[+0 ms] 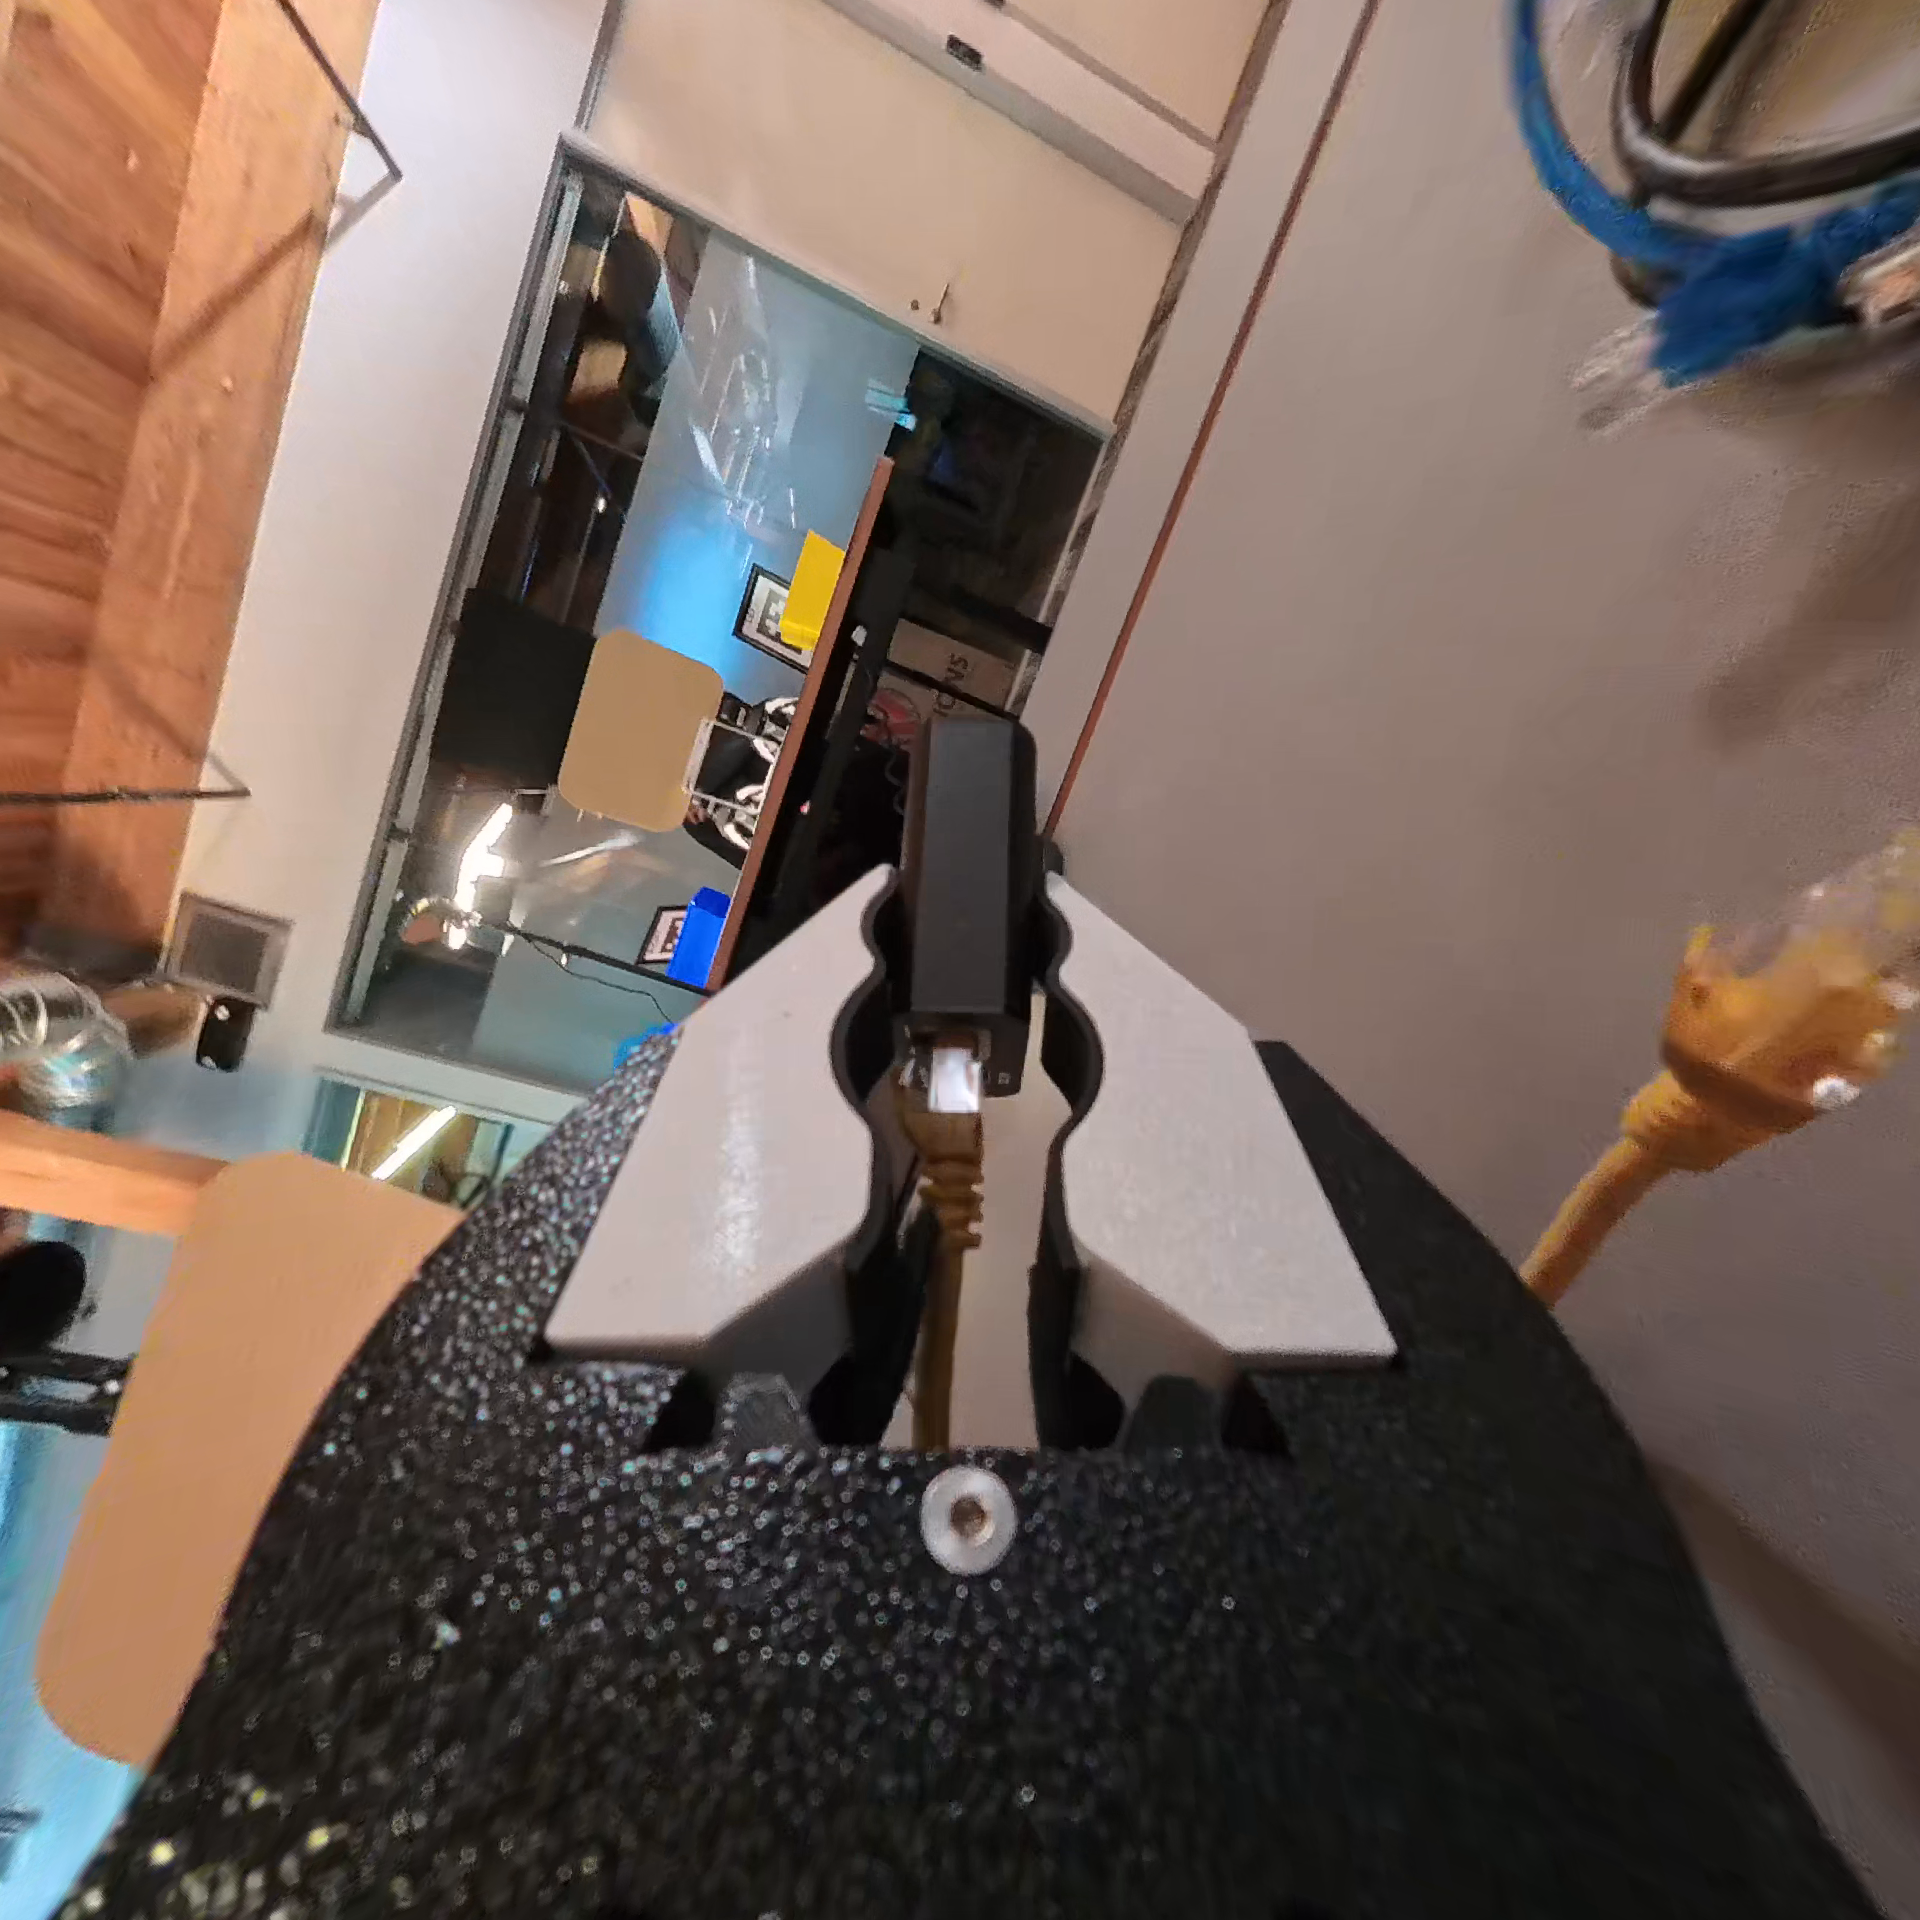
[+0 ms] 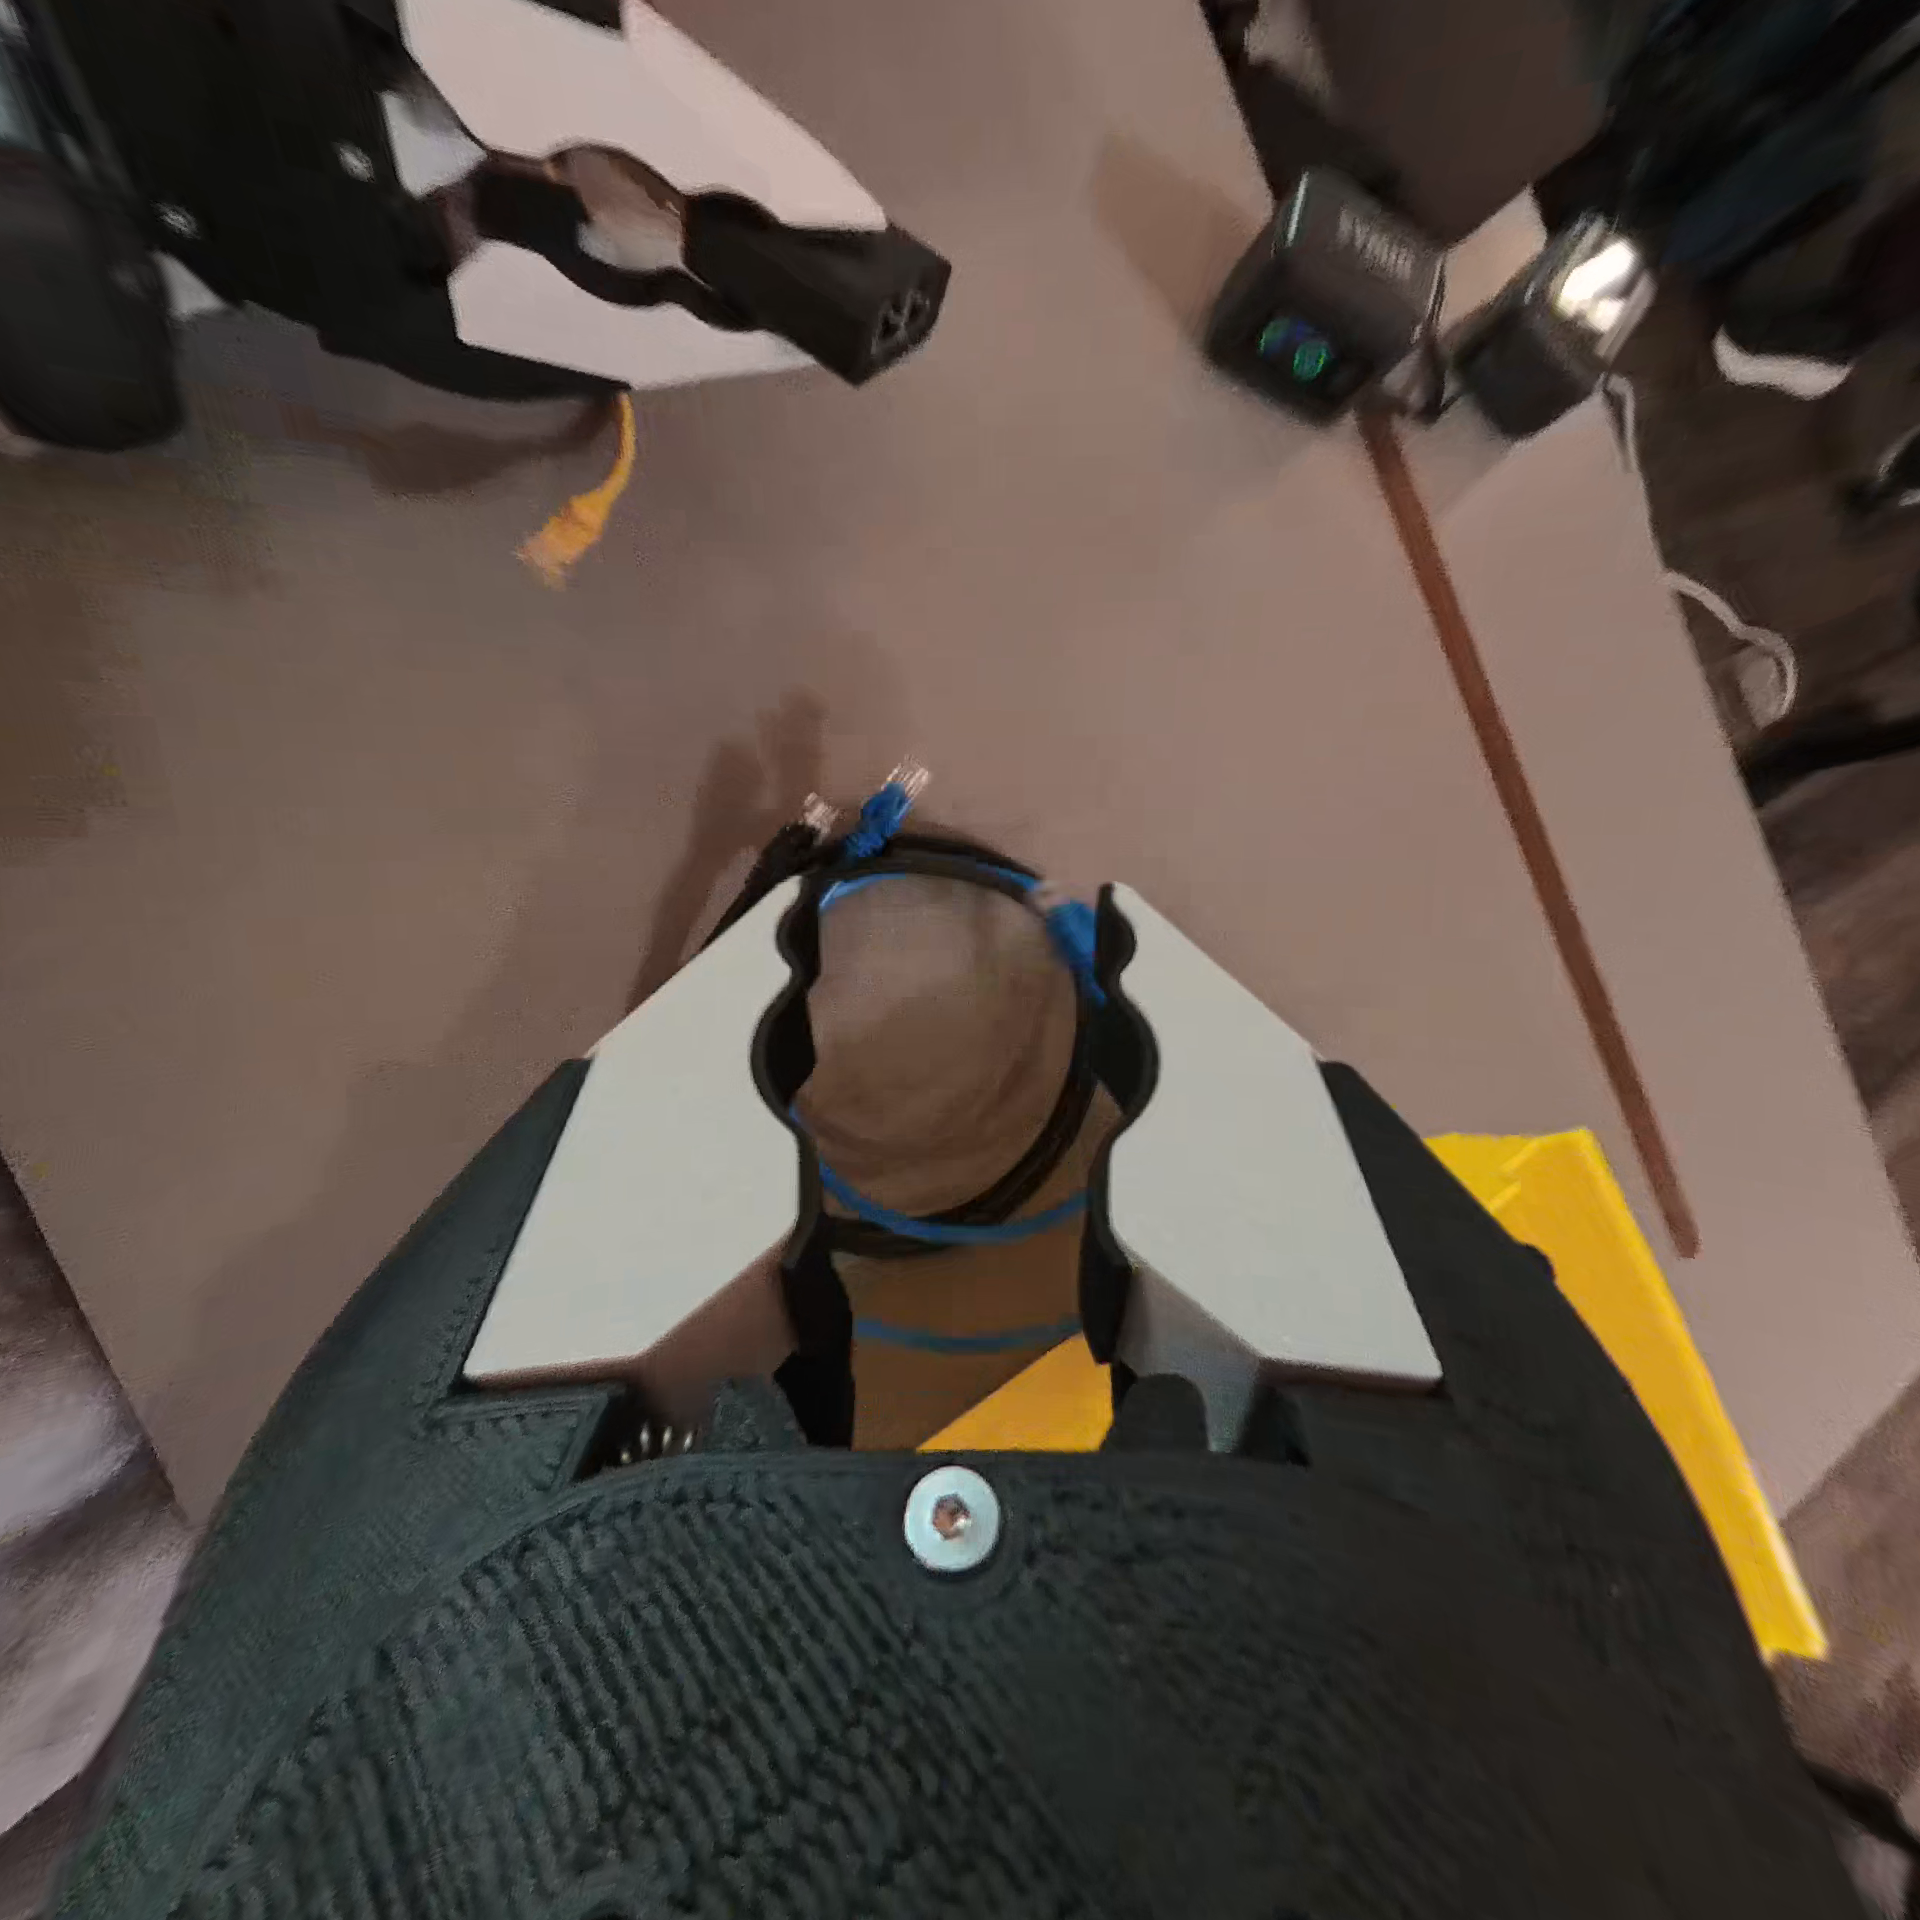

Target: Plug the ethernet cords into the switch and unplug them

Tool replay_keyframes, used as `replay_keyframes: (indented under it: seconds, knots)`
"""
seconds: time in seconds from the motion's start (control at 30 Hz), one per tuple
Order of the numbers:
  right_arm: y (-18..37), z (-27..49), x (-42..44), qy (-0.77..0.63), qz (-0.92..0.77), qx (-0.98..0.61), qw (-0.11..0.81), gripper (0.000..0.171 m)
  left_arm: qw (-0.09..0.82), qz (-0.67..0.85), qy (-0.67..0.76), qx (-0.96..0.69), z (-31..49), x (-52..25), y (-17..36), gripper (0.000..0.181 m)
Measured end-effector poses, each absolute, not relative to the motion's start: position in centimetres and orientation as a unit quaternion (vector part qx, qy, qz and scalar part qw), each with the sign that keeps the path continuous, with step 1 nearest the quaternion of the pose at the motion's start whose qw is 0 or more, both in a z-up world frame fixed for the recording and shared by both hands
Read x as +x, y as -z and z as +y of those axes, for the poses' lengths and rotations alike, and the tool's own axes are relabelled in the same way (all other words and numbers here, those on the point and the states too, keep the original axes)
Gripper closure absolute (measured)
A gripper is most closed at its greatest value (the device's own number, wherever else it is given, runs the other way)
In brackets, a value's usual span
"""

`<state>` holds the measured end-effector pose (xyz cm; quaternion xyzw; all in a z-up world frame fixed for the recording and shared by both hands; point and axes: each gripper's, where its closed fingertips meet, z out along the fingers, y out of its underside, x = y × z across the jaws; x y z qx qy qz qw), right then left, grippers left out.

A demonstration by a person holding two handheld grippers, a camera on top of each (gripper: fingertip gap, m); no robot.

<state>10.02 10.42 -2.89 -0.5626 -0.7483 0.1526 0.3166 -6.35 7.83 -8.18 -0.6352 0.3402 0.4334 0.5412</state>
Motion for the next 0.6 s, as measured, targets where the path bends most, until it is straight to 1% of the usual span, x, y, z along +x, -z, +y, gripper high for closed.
replay_keyframes:
  seconds: [0.03,0.13,0.23,0.33,0.47,0.6]
  knots:
    - [3.7,10.7,10.1,-0.148,-0.744,-0.573,0.309,0.114,0.537,0.35,-0.435,-0.632,7.9,-6.0,8.4,0.159]
    - [5.7,10.6,10.5,-0.144,-0.744,-0.587,0.286,0.113,0.535,0.364,-0.439,-0.623,8.0,-5.4,8.8,0.16]
    - [9.1,8.7,11.3,-0.167,-0.747,-0.609,0.205,0.113,0.533,0.371,-0.434,-0.625,8.1,-5.3,9.2,0.158]
    - [12.8,7.6,11.5,-0.171,-0.746,-0.621,0.17,0.11,0.528,0.379,-0.429,-0.628,8.2,-5.1,9.8,0.158]
    - [15.9,6.7,11.0,-0.166,-0.736,-0.634,0.17,0.105,0.524,0.391,-0.431,-0.622,8.2,-4.7,10.0,0.158]
    - [17.4,7.7,10.6,-0.139,-0.717,-0.66,0.176,0.109,0.518,0.401,-0.434,-0.619,8.2,-4.4,10.2,0.159]
